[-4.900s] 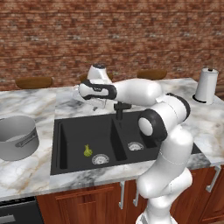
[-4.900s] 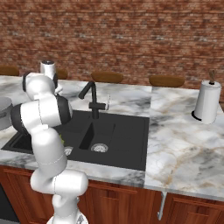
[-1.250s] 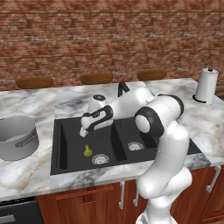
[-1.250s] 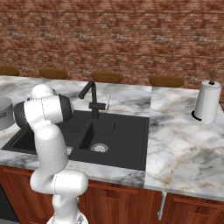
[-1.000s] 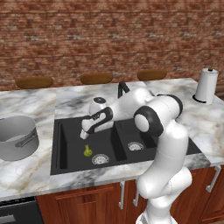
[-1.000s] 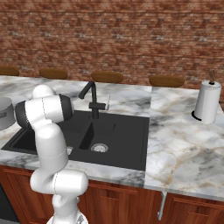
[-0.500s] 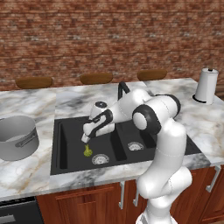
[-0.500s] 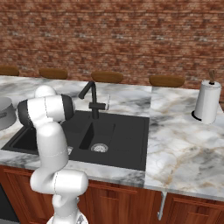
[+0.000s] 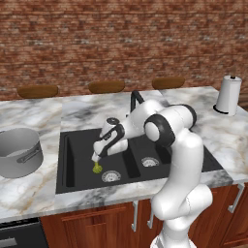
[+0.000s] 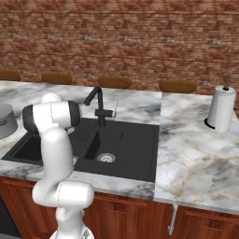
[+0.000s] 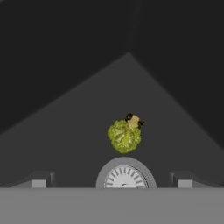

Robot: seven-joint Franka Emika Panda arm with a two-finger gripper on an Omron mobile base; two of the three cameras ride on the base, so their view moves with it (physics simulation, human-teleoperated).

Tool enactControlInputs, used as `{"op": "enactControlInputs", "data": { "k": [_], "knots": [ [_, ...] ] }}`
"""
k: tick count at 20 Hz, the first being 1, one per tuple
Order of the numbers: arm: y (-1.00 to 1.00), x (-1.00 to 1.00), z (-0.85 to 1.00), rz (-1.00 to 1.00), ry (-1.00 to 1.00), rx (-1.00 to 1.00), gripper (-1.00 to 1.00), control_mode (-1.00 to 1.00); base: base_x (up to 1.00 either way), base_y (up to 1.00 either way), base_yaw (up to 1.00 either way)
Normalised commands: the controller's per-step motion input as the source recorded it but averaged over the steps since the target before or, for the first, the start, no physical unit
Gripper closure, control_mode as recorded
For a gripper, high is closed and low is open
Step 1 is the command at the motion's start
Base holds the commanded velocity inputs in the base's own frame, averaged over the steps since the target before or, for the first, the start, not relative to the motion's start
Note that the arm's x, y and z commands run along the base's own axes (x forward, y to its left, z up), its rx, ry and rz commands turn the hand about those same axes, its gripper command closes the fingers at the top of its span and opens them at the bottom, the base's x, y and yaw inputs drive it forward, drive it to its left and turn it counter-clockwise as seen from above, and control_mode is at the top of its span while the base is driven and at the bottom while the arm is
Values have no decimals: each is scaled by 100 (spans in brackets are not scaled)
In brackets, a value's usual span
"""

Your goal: Dump the broccoli from the pot into the sink. Then turn on the water and wash the broccoli. Then turn off the water and put the broccoli back in the pot.

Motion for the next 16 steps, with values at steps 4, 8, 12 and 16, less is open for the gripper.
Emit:
{"op": "enactControlInputs", "data": {
  "k": [4, 8, 12, 16],
  "knots": [
    [0, 0, -33, 0, 0, -1, -100, -100, 0, 0, 0],
    [0, 0, -26, 0, 0, 0, -100, -100, 0, 0, 0],
    [0, 1, -28, 0, 0, 0, -100, -100, 0, 0, 0],
    [0, 3, -23, 0, 0, 0, -100, -100, 0, 0, 0]
  ]
}}
